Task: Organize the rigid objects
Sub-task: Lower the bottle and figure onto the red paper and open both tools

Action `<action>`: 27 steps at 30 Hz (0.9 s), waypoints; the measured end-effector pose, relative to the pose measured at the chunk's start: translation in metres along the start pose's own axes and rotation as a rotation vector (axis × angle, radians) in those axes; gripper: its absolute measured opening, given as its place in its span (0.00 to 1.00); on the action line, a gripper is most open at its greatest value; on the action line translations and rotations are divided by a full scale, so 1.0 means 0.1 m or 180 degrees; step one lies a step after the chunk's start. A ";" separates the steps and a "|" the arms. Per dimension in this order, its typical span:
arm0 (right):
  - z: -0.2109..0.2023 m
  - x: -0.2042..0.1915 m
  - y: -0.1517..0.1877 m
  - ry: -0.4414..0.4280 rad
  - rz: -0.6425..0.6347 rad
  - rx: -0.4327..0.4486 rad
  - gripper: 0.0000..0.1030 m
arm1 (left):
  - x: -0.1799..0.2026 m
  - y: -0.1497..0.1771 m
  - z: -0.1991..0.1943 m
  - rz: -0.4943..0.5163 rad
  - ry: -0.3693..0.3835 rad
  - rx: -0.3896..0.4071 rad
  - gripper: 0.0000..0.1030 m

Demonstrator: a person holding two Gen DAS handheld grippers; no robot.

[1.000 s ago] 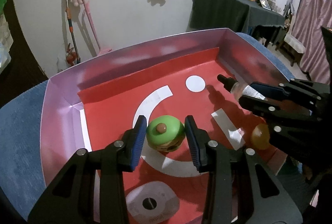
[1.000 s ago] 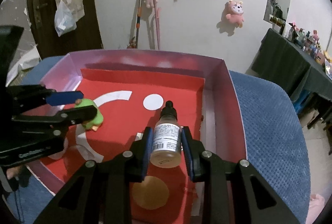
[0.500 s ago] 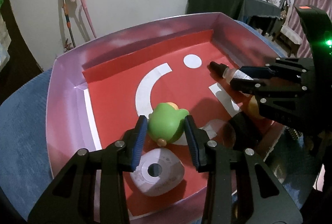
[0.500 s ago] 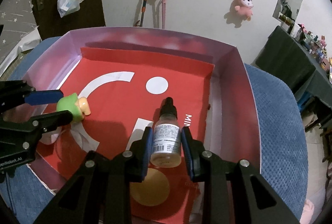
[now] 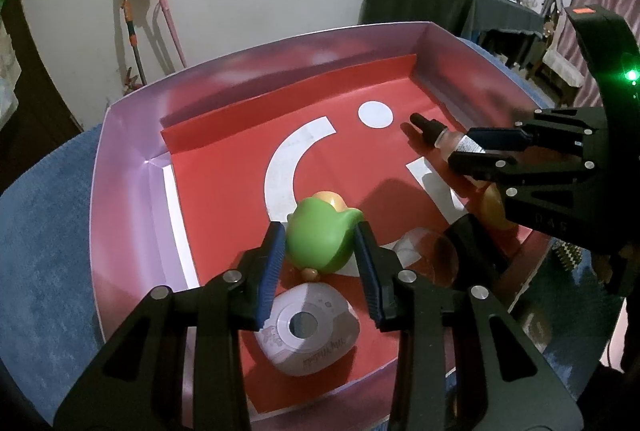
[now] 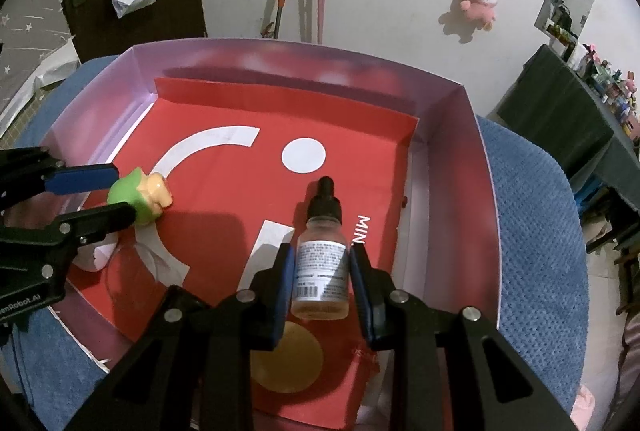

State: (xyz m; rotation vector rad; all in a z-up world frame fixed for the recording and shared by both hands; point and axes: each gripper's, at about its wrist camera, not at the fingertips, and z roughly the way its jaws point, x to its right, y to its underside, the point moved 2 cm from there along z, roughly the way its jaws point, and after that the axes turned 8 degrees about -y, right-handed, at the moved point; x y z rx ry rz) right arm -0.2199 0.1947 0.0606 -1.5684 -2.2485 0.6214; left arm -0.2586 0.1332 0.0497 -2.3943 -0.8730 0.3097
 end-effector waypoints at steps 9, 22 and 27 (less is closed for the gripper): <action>-0.01 0.01 -0.02 -0.0006 -0.0011 -0.0029 0.30 | -0.01 -0.02 0.00 -0.0021 0.0036 0.0036 0.33; -0.09 0.02 -0.06 -0.0004 0.0002 0.0033 0.37 | -0.03 -0.01 -0.10 -0.0174 0.0143 0.0099 0.48; -0.22 -0.03 -0.05 0.0038 -0.0026 0.0152 0.54 | -0.03 0.02 -0.27 -0.0257 0.0179 0.0251 0.54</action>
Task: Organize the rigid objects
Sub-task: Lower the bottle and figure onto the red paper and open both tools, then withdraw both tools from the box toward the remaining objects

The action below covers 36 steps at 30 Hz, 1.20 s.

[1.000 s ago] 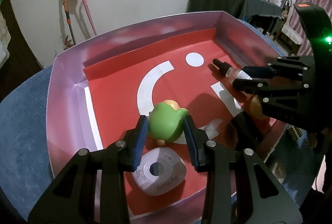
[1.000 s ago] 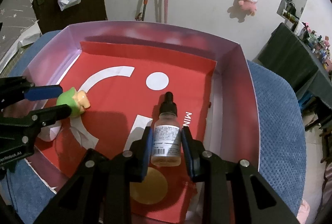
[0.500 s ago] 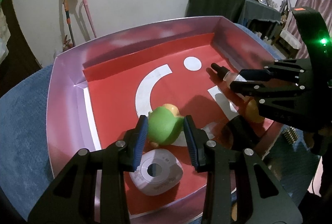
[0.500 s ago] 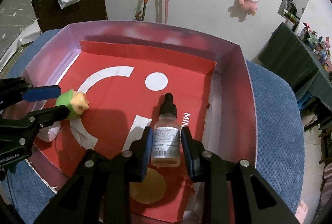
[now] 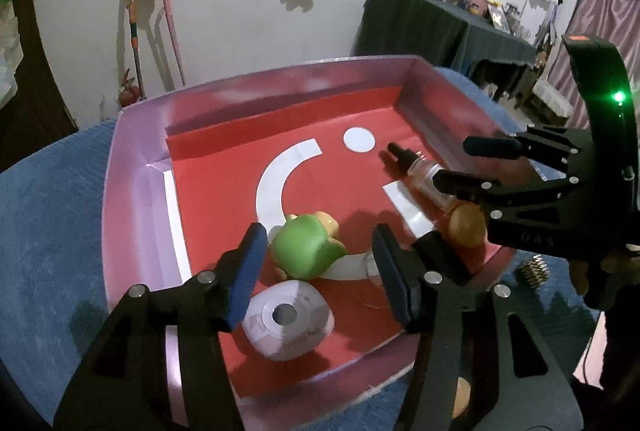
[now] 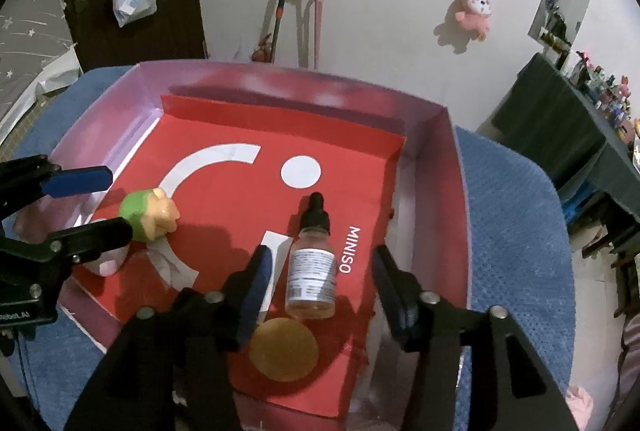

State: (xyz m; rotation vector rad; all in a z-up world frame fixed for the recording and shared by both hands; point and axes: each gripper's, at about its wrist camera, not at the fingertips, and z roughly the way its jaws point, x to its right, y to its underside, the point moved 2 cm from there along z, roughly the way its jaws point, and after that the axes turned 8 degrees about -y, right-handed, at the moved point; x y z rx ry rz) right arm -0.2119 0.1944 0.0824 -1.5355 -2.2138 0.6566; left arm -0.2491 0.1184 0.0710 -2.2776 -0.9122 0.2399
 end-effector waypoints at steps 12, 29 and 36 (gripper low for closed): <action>-0.80 -0.15 0.18 -0.0082 0.0085 0.0534 0.79 | 0.06 0.19 -0.76 -0.0181 -0.0283 0.0574 0.78; -1.95 -0.52 1.03 0.0013 0.0111 0.1381 0.99 | 0.21 0.87 -1.66 -0.0531 -0.0567 0.1211 0.97; -2.01 -0.53 1.41 0.0020 0.0300 0.1497 1.00 | 0.37 1.21 -1.68 -0.0571 -0.0748 0.1184 0.99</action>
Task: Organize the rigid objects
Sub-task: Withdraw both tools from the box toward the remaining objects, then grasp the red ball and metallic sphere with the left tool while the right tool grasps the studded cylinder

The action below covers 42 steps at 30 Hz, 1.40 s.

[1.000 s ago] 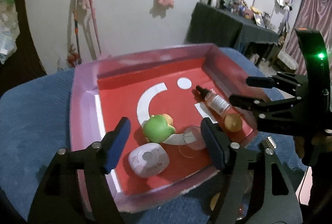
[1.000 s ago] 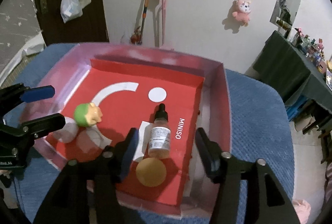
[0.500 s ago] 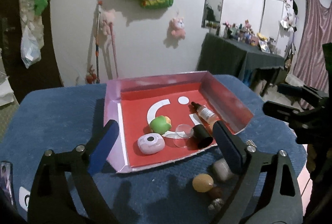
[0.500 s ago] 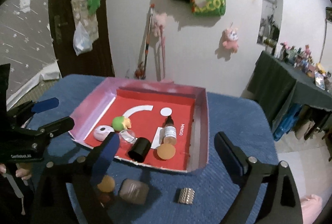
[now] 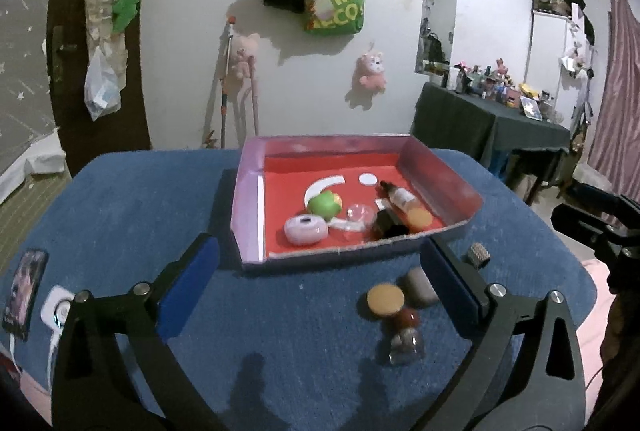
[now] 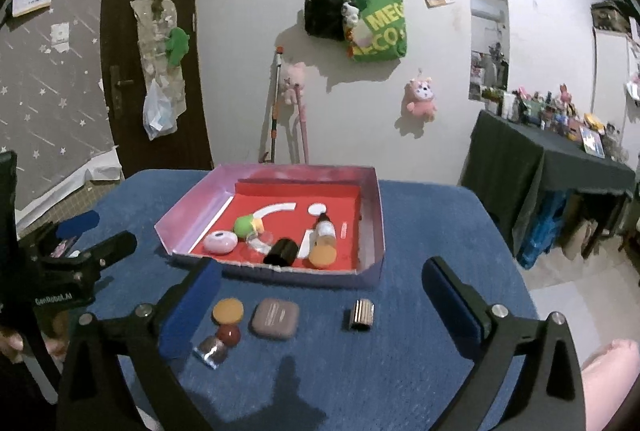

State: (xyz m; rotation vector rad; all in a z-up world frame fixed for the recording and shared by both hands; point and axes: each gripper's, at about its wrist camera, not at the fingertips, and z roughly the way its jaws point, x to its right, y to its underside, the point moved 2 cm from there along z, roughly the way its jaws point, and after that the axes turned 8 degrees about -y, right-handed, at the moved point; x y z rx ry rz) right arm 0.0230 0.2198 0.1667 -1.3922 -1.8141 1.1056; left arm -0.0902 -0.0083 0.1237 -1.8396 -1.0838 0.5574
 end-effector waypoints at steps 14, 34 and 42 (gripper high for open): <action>0.30 0.08 0.74 0.0123 0.0160 -0.0336 1.00 | 0.15 0.56 0.19 0.0002 0.0038 -0.0356 1.00; 0.78 0.46 0.73 0.0125 0.0254 -0.0755 0.93 | 0.53 0.74 0.61 0.0270 0.0313 -0.0910 1.00; 1.15 0.69 0.70 0.0105 0.0378 -0.1066 0.70 | 0.68 0.77 0.80 0.0447 0.0375 -0.1076 0.73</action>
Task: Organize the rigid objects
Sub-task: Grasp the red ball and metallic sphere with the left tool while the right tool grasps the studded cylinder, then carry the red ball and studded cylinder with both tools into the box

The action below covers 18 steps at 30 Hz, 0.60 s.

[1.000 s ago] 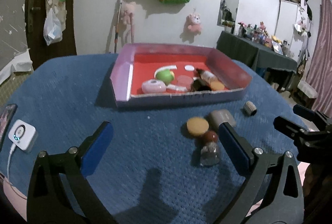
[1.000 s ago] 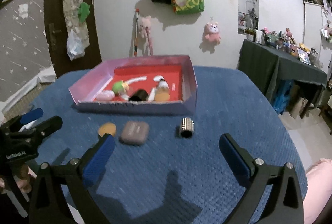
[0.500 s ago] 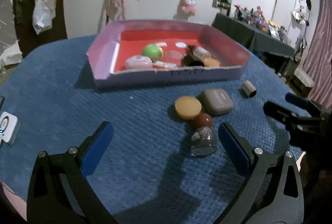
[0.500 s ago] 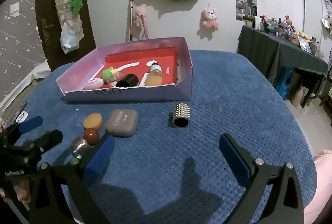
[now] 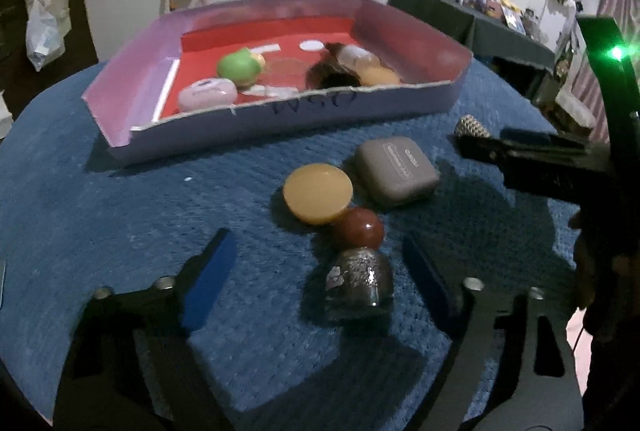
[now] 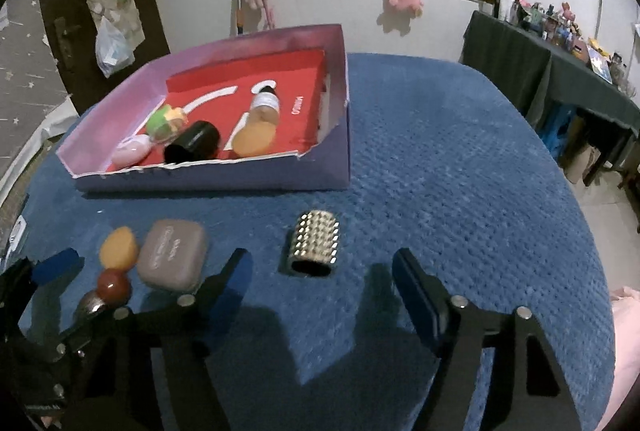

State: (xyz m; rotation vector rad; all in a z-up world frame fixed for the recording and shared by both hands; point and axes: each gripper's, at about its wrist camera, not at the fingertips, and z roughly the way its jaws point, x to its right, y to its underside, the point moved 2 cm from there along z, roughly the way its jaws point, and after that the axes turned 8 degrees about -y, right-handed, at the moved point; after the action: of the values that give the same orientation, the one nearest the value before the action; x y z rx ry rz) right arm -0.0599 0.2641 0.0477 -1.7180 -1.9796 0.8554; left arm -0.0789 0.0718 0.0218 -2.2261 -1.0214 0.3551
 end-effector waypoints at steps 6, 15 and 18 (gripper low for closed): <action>0.14 0.03 -0.06 -0.0075 -0.0027 -0.0110 0.33 | 0.02 -0.05 0.04 0.0019 0.0211 -0.0034 0.30; -0.05 -0.09 -0.08 -0.0187 -0.0141 0.0043 0.26 | -0.04 -0.15 -0.18 0.0083 0.0299 0.0085 0.25; -0.22 -0.17 -0.14 -0.0252 -0.0168 0.0169 0.26 | -0.14 -0.23 -0.30 0.0067 0.0296 0.0178 0.25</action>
State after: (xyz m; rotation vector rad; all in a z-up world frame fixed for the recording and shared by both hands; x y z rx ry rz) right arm -0.0528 0.2513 0.0750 -1.6184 -2.0247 0.9624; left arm -0.0867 0.0593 0.0593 -2.1834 -0.9285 0.2831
